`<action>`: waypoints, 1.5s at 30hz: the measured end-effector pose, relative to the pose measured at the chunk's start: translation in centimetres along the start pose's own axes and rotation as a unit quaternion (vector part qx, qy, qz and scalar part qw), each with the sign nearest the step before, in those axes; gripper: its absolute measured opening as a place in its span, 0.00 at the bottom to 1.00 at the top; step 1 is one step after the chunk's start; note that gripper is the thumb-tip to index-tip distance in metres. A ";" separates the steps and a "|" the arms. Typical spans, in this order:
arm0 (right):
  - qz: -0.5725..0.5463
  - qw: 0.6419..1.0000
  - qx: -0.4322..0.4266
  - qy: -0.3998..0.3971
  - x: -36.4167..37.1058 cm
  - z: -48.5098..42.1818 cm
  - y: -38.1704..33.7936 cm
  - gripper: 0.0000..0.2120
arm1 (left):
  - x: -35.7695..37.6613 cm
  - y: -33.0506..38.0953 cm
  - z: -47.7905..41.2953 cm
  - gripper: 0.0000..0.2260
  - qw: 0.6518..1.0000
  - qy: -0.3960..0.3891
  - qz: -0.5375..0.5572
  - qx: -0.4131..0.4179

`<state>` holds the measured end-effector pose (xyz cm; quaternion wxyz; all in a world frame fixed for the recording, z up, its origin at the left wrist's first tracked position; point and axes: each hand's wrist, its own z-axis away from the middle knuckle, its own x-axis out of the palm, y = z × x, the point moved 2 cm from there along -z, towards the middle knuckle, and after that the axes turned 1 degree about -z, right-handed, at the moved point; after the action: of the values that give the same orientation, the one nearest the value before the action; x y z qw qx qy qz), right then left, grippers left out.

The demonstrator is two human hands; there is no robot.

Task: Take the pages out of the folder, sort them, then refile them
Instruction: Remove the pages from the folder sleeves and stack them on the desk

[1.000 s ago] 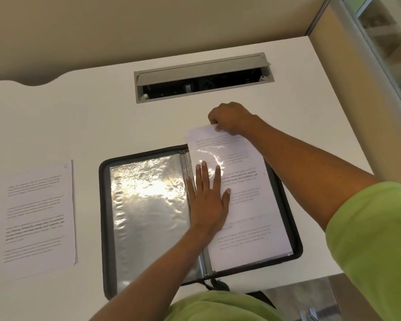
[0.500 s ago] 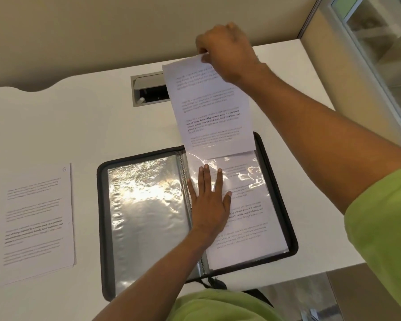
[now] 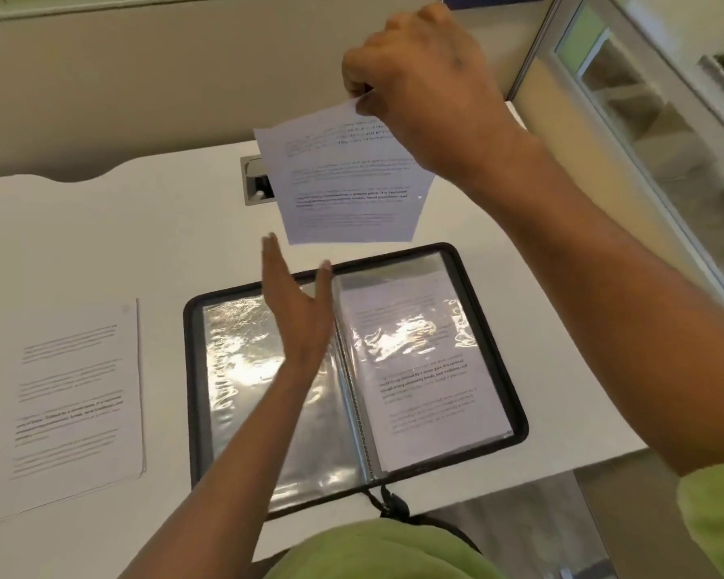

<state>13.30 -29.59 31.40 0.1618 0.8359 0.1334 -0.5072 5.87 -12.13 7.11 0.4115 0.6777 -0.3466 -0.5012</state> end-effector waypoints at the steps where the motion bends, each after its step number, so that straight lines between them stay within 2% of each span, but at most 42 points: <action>1: -0.007 1.000 -0.007 -0.001 -0.9 0.1 -0.7 0.06 | -1.5 1.1 -1.0 0.36 0.999 0.014 0.039 -0.002; 4: -0.026 0.999 -0.020 -0.014 -2.9 0.2 -2.9 0.05 | -5.8 3.2 -3.2 0.33 0.996 0.041 0.082 0.014; 7: -0.057 0.998 -0.021 -0.019 -4.3 -0.3 -5.2 0.05 | -9.6 3.5 -4.6 0.22 0.993 0.050 0.098 0.046; 10: -0.106 0.994 -0.012 -0.013 -5.0 -1.2 -7.6 0.07 | -13.0 3.3 -4.9 0.10 0.985 0.028 0.165 0.048; 13: -0.199 0.978 0.038 0.051 -4.4 -2.0 -9.0 0.15 | -16.3 2.8 -4.8 0.05 0.975 0.015 0.219 0.025; 15: -0.283 0.944 0.113 0.123 -2.6 -1.8 -9.5 0.22 | -18.7 1.7 -4.8 0.04 0.968 0.017 0.249 -0.011; 17: -0.363 0.898 0.209 0.134 0.2 -1.0 -10.5 0.27 | -21.2 0.2 -4.8 0.04 0.965 0.023 0.257 -0.043; 19: -0.445 0.843 0.296 0.064 3.8 0.2 -12.6 0.28 | -23.6 -1.6 -4.9 0.04 0.966 0.030 0.248 -0.073; 22: -0.553 0.757 0.347 -0.040 8.6 2.2 -17.7 0.23 | -27.3 -4.5 -4.9 0.07 0.963 0.039 0.247 -0.105; 26: -0.604 0.705 0.356 -0.107 12.8 3.4 -25.2 0.13 | -32.1 -9.1 -4.2 0.07 0.962 0.037 0.223 -0.150; 29: -0.604 0.698 0.358 -0.139 15.2 3.4 -30.4 0.08 | -35.4 -12.2 -3.4 0.06 0.961 0.048 0.190 -0.193; 36: -0.585 0.694 0.351 -0.231 20.8 3.8 -40.3 0.06 | -42.7 -20.4 -1.4 0.04 0.955 0.067 0.039 -0.286; 40: -0.554 0.698 0.369 -0.266 23.1 3.9 -43.4 0.08 | -44.1 -23.6 -1.1 0.07 0.951 0.074 -0.080 -0.290; 45: -0.537 0.695 0.400 -0.264 24.7 3.6 -44.3 0.10 | -43.6 -25.0 -1.7 0.07 0.949 0.084 -0.142 -0.267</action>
<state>4.32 10.81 1.82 -0.4588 0.4397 0.2960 -0.7131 -2.24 37.24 1.90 0.5297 0.6245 -0.0645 -0.5703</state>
